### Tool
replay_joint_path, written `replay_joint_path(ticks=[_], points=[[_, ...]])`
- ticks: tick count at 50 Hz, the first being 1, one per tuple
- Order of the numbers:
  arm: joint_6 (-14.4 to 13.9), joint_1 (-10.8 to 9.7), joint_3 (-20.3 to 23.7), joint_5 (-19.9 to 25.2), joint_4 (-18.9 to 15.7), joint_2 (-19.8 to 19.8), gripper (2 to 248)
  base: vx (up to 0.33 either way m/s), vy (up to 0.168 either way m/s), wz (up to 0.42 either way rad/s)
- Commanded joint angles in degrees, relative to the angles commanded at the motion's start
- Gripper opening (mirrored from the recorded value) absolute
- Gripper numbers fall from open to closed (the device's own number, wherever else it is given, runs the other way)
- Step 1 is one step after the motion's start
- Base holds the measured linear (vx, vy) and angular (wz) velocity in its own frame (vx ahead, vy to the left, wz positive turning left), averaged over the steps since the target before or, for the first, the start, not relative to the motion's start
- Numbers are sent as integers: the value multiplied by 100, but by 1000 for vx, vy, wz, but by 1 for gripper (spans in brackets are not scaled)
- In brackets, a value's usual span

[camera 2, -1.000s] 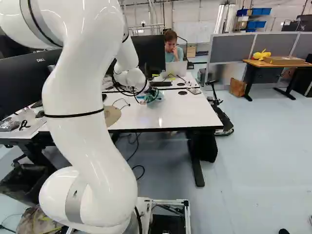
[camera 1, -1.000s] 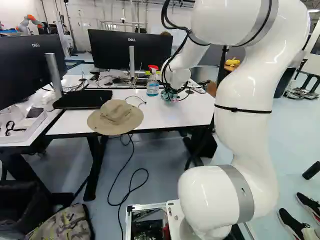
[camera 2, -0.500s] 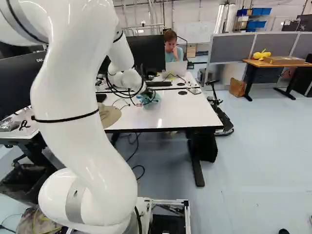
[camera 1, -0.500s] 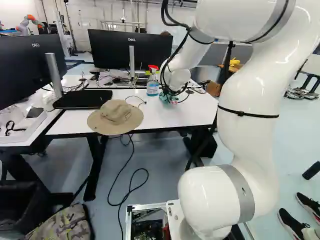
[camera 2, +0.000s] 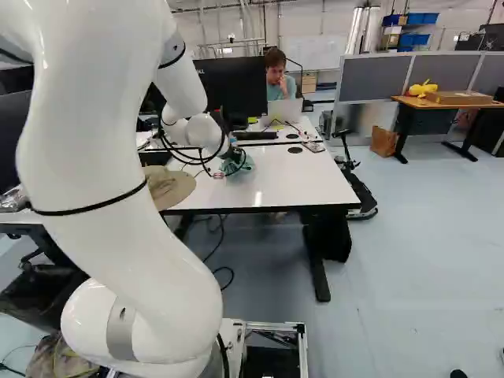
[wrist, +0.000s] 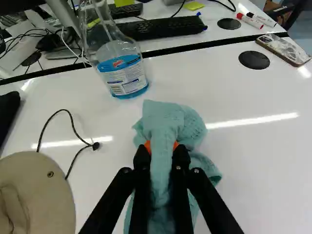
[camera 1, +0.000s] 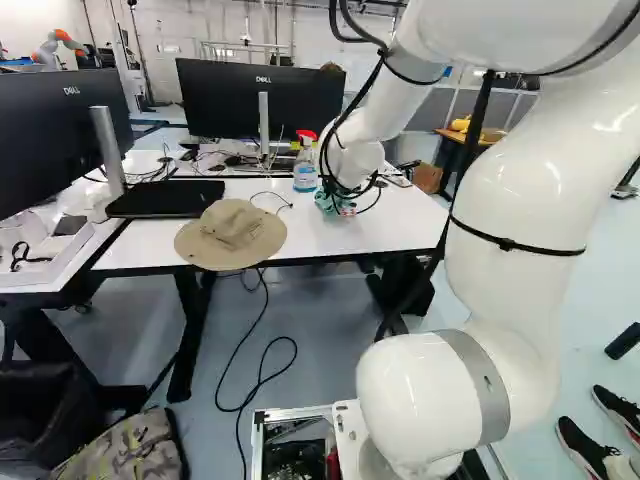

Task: Clean the table with the green towel

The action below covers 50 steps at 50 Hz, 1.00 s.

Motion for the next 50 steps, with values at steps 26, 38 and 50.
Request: replay_joint_path(ticks=[26,38,50], points=[[0,36,466,0,0,427,49,0,0,0],[0,36,466,0,0,427,49,0,0,0],[0,36,466,0,0,427,49,0,0,0]])
